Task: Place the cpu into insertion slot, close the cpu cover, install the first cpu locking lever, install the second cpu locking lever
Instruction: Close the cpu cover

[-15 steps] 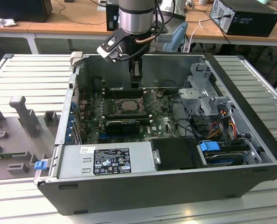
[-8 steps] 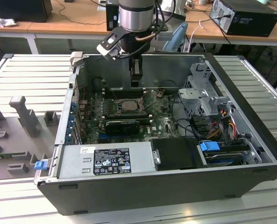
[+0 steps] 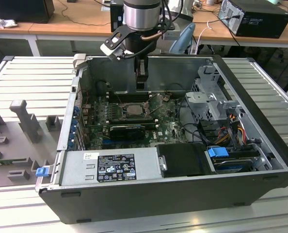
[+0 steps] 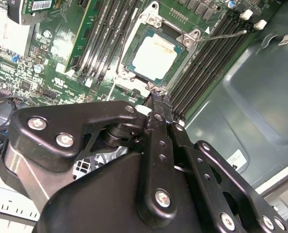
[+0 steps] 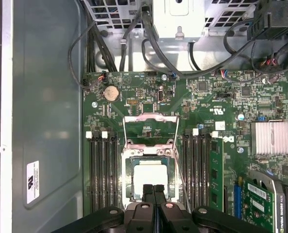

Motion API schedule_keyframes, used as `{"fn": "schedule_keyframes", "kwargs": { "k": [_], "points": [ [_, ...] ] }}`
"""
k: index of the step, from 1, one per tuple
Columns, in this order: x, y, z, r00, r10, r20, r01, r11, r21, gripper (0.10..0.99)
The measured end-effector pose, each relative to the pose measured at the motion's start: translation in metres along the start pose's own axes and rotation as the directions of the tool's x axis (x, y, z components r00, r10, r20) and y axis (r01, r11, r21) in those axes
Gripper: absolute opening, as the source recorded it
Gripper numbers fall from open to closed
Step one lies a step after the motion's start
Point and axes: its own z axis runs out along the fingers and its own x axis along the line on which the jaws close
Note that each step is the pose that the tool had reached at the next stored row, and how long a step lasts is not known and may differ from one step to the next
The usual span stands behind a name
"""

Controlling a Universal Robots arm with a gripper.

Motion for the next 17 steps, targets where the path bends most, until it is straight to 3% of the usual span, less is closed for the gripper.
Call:
{"fn": "schedule_keyframes", "kwargs": {
  "k": [17],
  "points": [
    [0.0011,0.0006,-0.0134,1.0000,0.000,0.0001,0.000,1.0000,0.000,0.106]
  ]
}}
